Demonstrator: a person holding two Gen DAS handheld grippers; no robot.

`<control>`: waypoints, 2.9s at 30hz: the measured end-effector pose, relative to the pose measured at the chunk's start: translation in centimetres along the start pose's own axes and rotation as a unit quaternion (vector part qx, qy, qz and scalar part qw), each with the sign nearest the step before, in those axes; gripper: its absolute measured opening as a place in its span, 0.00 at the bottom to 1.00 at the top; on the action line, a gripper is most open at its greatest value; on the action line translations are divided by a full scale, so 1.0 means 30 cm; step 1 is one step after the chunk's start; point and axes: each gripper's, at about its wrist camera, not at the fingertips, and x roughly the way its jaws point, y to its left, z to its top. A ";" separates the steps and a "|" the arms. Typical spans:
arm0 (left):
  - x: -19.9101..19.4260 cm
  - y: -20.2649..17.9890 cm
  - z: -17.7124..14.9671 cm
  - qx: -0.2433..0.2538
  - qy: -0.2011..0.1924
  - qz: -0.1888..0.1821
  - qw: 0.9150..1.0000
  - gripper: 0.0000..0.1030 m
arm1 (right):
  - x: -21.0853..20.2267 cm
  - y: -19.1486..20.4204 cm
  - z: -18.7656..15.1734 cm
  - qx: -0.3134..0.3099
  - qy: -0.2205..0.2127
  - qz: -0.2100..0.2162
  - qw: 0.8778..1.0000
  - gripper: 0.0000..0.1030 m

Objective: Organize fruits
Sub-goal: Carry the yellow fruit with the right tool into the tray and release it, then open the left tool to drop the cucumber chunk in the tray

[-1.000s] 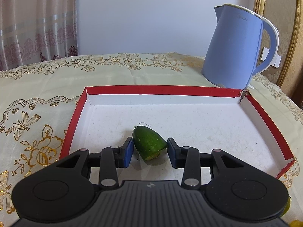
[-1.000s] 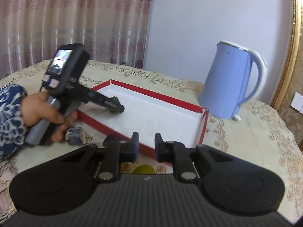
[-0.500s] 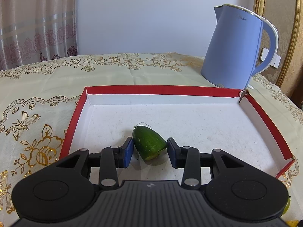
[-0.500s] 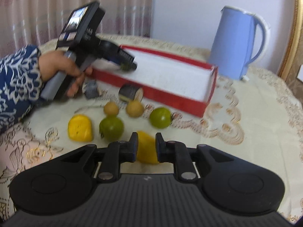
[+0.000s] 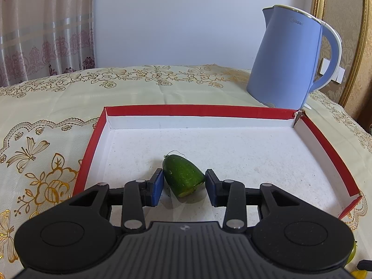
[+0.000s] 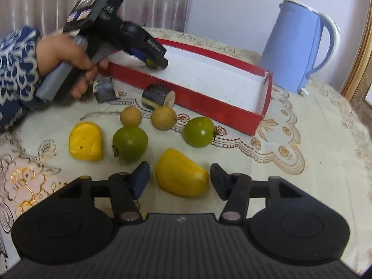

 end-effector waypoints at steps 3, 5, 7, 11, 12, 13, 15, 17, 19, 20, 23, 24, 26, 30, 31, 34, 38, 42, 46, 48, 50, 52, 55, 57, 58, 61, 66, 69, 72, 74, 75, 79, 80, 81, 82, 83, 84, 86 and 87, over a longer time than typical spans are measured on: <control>0.000 0.001 -0.001 0.000 0.000 0.000 1.000 0.37 | -0.002 0.004 -0.004 0.001 -0.001 0.004 1.000 0.44; 0.000 0.001 -0.001 0.000 0.000 0.000 1.000 0.37 | -0.005 0.002 -0.001 0.002 0.000 0.004 1.000 0.43; 0.000 0.000 0.000 -0.001 0.000 0.000 1.000 0.37 | -0.021 0.000 0.008 0.001 -0.007 0.000 1.000 0.43; -0.001 0.001 0.000 -0.001 0.000 -0.001 1.000 0.37 | -0.073 -0.021 0.069 -0.005 -0.039 -0.006 0.999 0.43; -0.001 0.000 0.000 -0.001 0.000 0.000 1.000 0.37 | -0.075 -0.032 0.091 -0.007 -0.047 -0.009 0.999 0.43; -0.001 -0.001 -0.001 0.000 0.000 0.000 1.000 0.37 | -0.075 -0.044 0.122 -0.009 -0.056 -0.013 0.998 0.43; -0.001 0.000 -0.001 0.000 0.000 0.000 1.000 0.37 | -0.054 -0.073 0.189 -0.010 -0.070 -0.018 0.997 0.43; -0.001 0.001 0.000 0.000 0.000 0.000 1.000 0.37 | -0.007 -0.102 0.261 -0.005 -0.082 -0.017 0.996 0.43; 0.000 0.001 0.000 0.000 0.000 0.000 1.000 0.37 | 0.066 -0.117 0.328 -0.010 -0.082 -0.018 0.996 0.43; 0.000 0.001 0.000 0.000 0.000 0.000 1.000 0.37 | 0.112 -0.125 0.357 -0.011 -0.077 -0.017 0.997 0.43; 0.000 0.001 0.000 0.000 -0.001 0.000 1.000 0.37 | 0.236 -0.147 0.412 -0.011 -0.058 -0.019 0.998 0.43; 0.000 0.000 -0.001 0.000 -0.001 0.000 1.000 0.37 | 0.277 -0.155 0.427 -0.010 -0.052 -0.022 0.998 0.44; 0.000 0.000 -0.001 0.000 -0.001 0.000 1.000 0.37 | 0.349 -0.180 0.442 0.002 -0.042 -0.028 0.999 0.44; 0.000 0.000 -0.001 0.000 -0.001 0.000 1.000 0.37 | 0.418 -0.219 0.450 0.029 -0.038 -0.039 0.998 0.44; 0.000 0.001 -0.001 0.000 -0.001 0.000 1.000 0.37 | 0.430 -0.223 0.449 0.032 -0.037 -0.040 0.998 0.44; 0.000 0.000 -0.001 0.000 -0.001 0.000 1.000 0.37 | 0.448 -0.221 0.433 0.034 -0.030 -0.041 0.998 0.44; 0.000 0.000 -0.002 0.000 -0.001 0.000 1.000 0.37 | 0.472 -0.235 0.410 0.047 -0.020 -0.041 0.998 0.44; 0.000 0.001 -0.002 0.000 -0.001 0.000 1.000 0.37 | 0.474 -0.239 0.402 0.055 -0.027 -0.039 0.997 0.44; -0.001 0.000 -0.002 0.000 -0.001 0.000 1.000 0.37 | 0.472 -0.233 0.387 0.059 -0.035 -0.044 0.997 0.45; -0.001 0.000 -0.002 0.001 -0.001 0.000 1.000 0.37 | 0.470 -0.228 0.381 0.059 -0.041 -0.048 0.996 0.45; -0.001 0.001 -0.002 0.001 -0.001 0.000 1.000 0.37 | 0.467 -0.219 0.375 0.055 -0.045 -0.056 0.996 0.46; -0.001 0.000 -0.002 0.000 -0.001 -0.001 1.000 0.37 | 0.465 -0.211 0.374 0.053 -0.046 -0.069 0.995 0.53; -0.002 0.003 -0.002 0.001 -0.002 0.000 1.000 0.37 | 0.445 -0.213 0.359 0.058 -0.055 -0.065 0.995 0.83; -0.004 0.004 -0.002 0.003 -0.002 0.001 1.000 0.37 | 0.408 -0.218 0.339 0.068 -0.079 -0.068 0.992 0.86; -0.005 0.003 -0.002 0.003 -0.002 0.002 1.000 0.37 | 0.379 -0.225 0.324 0.077 -0.098 -0.067 0.990 0.87; -0.003 0.003 -0.001 0.005 -0.003 0.005 1.000 0.37 | 0.279 -0.269 0.254 0.131 -0.171 -0.051 0.975 0.93; -0.003 -0.001 -0.001 -0.002 -0.003 0.011 1.000 0.37 | 0.170 -0.326 0.130 0.222 -0.260 -0.069 0.937 1.00; -0.004 0.004 0.000 -0.007 -0.005 0.021 1.000 0.37 | 0.158 -0.350 0.109 0.242 -0.277 -0.071 0.927 1.00; -0.006 0.000 -0.001 -0.002 -0.007 0.030 1.000 0.37 | 0.179 -0.354 0.121 0.242 -0.259 -0.074 0.932 1.00; -0.007 -0.006 -0.002 0.002 -0.007 0.040 0.999 0.37 | 0.189 -0.368 0.122 0.247 -0.252 -0.063 0.934 1.00; -0.007 -0.008 0.000 0.004 -0.006 0.046 0.999 0.37 | 0.192 -0.377 0.120 0.252 -0.248 -0.057 0.934 1.00; -0.002 -0.026 0.000 0.016 -0.004 0.061 0.998 0.37 | 0.209 -0.392 0.112 0.276 -0.232 -0.044 0.932 1.00; -0.002 -0.030 0.000 0.019 -0.003 0.066 0.998 0.37 | 0.214 -0.395 0.112 0.281 -0.225 -0.041 0.932 1.00; -0.002 -0.034 -0.001 0.023 -0.002 0.072 0.997 0.37 | 0.222 -0.398 0.113 0.284 -0.218 -0.036 0.933 1.00; -0.002 -0.038 -0.002 0.025 -0.001 0.075 0.997 0.37 | 0.227 -0.395 0.115 0.285 -0.212 -0.035 0.934 1.00; -0.005 -0.042 -0.004 0.025 -0.001 0.077 0.997 0.38 | 0.231 -0.393 0.116 0.285 -0.208 -0.036 0.935 1.00; -0.006 -0.045 -0.005 0.027 0.000 0.079 0.997 0.38 | 0.230 -0.390 0.114 0.284 -0.207 -0.036 0.935 1.00; -0.008 -0.051 -0.007 0.032 0.002 0.079 0.996 0.38 | 0.230 -0.388 0.112 0.284 -0.208 -0.036 0.935 1.00; -0.010 -0.053 -0.008 0.032 0.004 0.076 0.997 0.38 | 0.231 -0.389 0.111 0.285 -0.208 -0.035 0.935 1.00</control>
